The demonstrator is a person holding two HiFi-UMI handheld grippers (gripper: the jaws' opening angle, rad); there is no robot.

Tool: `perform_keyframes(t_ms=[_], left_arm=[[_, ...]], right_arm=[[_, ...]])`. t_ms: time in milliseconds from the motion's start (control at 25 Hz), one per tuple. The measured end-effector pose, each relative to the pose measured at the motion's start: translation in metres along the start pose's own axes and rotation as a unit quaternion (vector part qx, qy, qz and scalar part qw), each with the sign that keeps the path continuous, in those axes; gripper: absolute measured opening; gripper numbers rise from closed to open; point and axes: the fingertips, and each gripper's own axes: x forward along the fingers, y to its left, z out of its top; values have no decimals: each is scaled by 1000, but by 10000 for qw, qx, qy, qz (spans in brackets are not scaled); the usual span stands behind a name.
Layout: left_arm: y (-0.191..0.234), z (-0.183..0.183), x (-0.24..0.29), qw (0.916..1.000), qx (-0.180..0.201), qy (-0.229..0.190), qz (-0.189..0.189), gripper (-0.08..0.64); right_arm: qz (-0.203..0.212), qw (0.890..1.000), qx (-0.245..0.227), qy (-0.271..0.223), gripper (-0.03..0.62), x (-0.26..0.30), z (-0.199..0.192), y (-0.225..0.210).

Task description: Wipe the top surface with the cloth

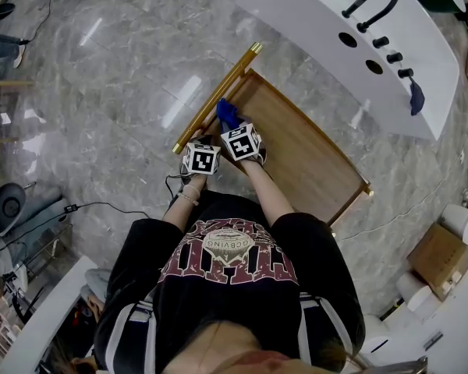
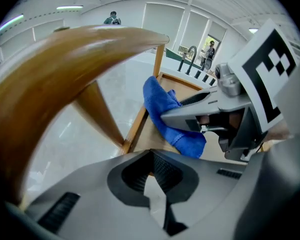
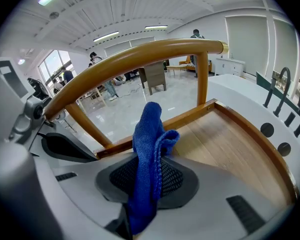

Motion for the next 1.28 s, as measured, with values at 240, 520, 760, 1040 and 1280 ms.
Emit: perform_keyframes(t_ms=[240, 520, 760, 1040, 1280], left_arm=[[0, -4, -5, 9999, 65, -126, 42, 49], [2, -9, -6, 9999, 47, -125, 34, 49], [8, -10, -10, 9998, -31, -158, 128, 49], [9, -12, -11, 9997, -101, -194, 74, 49], [6, -12, -11, 9998, -56, -197, 13, 49]], right_arm=[[49, 10000, -57, -56, 94, 0, -2, 13], [85, 9999, -98, -93, 94, -1, -9, 27], [152, 9996, -230, -105, 94, -2, -15, 37], [317, 9991, -278, -68, 94, -4, -22, 45], [397, 9988, -275, -31, 94, -6, -26, 46]])
